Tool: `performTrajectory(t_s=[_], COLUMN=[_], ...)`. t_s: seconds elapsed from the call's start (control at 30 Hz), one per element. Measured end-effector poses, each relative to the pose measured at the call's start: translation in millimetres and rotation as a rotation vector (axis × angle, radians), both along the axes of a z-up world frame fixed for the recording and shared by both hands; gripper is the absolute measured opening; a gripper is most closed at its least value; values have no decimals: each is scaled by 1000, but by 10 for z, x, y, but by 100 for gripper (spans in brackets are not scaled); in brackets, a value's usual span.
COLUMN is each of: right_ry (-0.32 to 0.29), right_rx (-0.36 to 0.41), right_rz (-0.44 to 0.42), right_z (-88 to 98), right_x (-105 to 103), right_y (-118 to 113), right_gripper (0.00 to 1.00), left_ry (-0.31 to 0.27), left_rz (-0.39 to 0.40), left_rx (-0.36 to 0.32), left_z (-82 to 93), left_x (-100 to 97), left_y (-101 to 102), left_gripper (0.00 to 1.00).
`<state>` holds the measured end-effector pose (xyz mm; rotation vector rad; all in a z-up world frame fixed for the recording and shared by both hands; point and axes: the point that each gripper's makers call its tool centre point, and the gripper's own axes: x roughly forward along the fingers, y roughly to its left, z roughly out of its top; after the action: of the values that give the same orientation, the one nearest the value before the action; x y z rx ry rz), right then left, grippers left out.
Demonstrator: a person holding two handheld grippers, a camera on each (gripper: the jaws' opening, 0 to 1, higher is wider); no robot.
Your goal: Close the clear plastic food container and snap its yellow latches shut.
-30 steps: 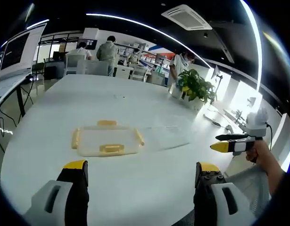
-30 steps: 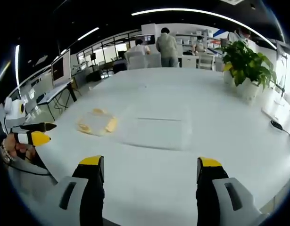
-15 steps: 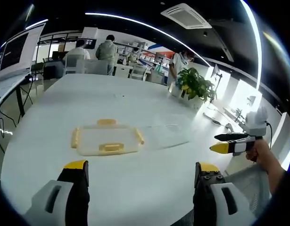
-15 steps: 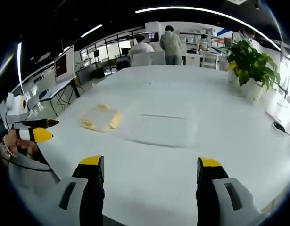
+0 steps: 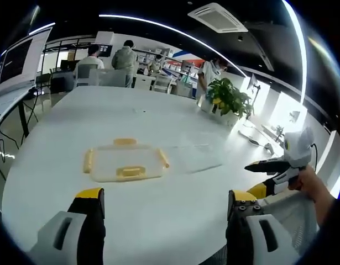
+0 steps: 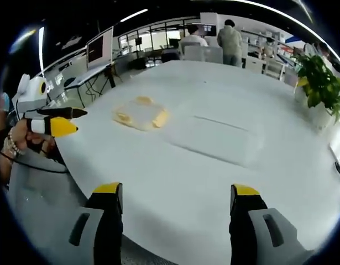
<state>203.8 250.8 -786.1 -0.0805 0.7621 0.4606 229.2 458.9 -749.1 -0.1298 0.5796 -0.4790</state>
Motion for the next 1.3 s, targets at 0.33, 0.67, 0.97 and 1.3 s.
performTrajectory(t_s=[0.33, 0.67, 0.97, 1.3], right_ry=[-6, 35, 81, 65], right_rx=[12, 39, 63, 102], right_rz=[25, 106, 158, 130], right_z=[27, -35, -94, -29], right_x=[-17, -116, -198, -138], right_y=[77, 253, 379, 364], right_gripper=[77, 76, 77, 76], left_ry=[8, 19, -2, 43], left_rz=[41, 78, 98, 77], left_rx=[8, 21, 58, -25], left_z=[-30, -77, -57, 19], left_x=[38, 47, 50, 105], left_y=[87, 141, 196, 284], left_gripper=[88, 87, 87, 88])
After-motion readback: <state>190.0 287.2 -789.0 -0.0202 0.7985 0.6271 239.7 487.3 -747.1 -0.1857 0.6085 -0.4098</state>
